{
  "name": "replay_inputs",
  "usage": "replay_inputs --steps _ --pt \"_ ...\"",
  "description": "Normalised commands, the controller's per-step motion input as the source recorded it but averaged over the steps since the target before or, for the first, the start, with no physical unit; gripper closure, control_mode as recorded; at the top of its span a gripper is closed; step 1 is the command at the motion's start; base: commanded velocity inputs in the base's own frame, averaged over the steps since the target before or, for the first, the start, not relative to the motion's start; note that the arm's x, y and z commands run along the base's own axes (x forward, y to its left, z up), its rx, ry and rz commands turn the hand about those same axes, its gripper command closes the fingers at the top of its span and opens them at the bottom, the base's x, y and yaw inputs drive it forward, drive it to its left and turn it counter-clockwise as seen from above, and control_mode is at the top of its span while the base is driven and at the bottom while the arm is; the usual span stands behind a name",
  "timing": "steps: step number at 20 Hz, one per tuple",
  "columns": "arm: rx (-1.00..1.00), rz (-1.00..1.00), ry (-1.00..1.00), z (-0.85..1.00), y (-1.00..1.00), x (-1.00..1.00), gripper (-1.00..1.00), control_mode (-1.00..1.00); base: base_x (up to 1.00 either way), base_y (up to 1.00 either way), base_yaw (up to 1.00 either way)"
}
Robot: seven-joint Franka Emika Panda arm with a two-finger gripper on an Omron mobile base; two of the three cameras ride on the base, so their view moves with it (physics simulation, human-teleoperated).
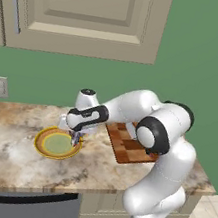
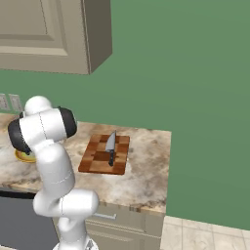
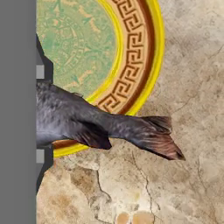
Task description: Pick up the knife from the drawer and place it on the cutting board. Then place the meat from the plate to the cutting board.
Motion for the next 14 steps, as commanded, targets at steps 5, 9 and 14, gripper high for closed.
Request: replay_inputs --steps 5,9,14 --pt "-0.04 0.00 -0.04 0.69 -0.52 0.00 1.00 -1.00 0.00 0.00 0.00" --pt "0.00 0.00 0.00 0.48 -0.43 0.00 1.00 -1.00 0.00 0.00 0.00" --pt "0.00 0.00 0.02 0.07 -0.45 0.00 1.00 -1.00 0.00 0.00 0.00"
